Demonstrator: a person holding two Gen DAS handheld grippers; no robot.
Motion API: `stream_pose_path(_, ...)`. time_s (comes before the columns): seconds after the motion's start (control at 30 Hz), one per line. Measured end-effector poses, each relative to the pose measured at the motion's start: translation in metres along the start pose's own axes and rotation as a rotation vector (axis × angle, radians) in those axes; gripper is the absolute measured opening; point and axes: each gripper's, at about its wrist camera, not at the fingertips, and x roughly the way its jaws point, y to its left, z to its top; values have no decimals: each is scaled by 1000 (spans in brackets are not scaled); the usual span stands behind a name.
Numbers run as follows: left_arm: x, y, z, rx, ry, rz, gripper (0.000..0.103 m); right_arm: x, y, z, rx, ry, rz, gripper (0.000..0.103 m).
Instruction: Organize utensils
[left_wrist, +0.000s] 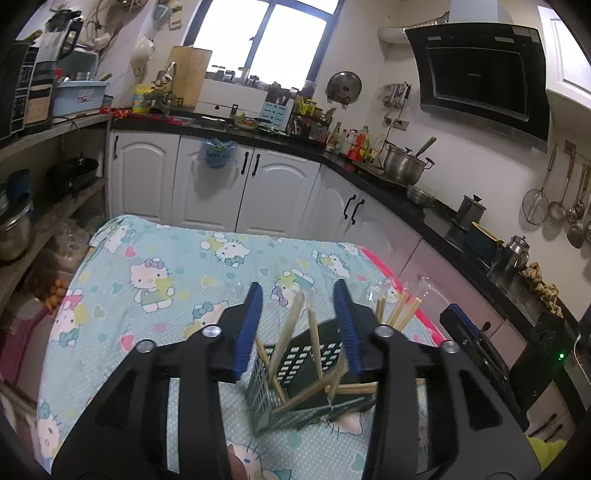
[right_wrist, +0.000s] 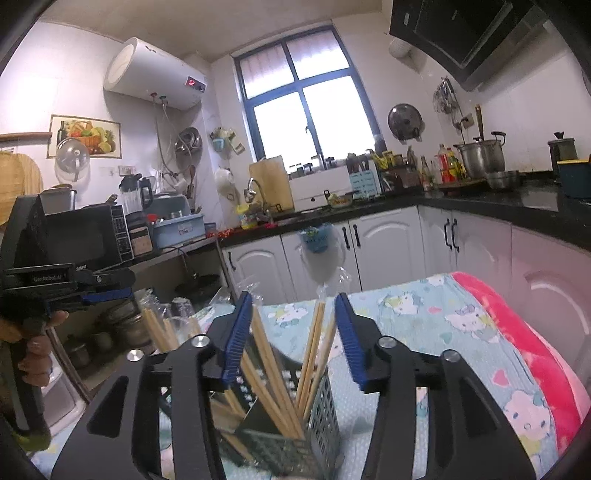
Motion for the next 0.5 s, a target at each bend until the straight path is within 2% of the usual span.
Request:
stream_pose_path(0.13,-11,4,-5,-20,-2,-6,57,-14,4,-1,14,26,4,58)
stream_pose_path(0.2,-19,5,-8,-23,-6,1,69,-20,8,0,18,41,8,62)
stream_pose_path(0.23,-23,6,-9,-26,-6,9,72,-23,9,0,20,45,12,65)
stream_pose_path(0.3,-31,7,-12,-36,0,19,86,-30,12,0,25,57,17,70)
stream_pose_path(0.37,-37,8,-15,-47,6,32,92,-38,16,0,27,70,21,73)
stream_pose_path(0.5,-52,14,-27,-77,14,69,92,-50,26,0,11,86,30,80)
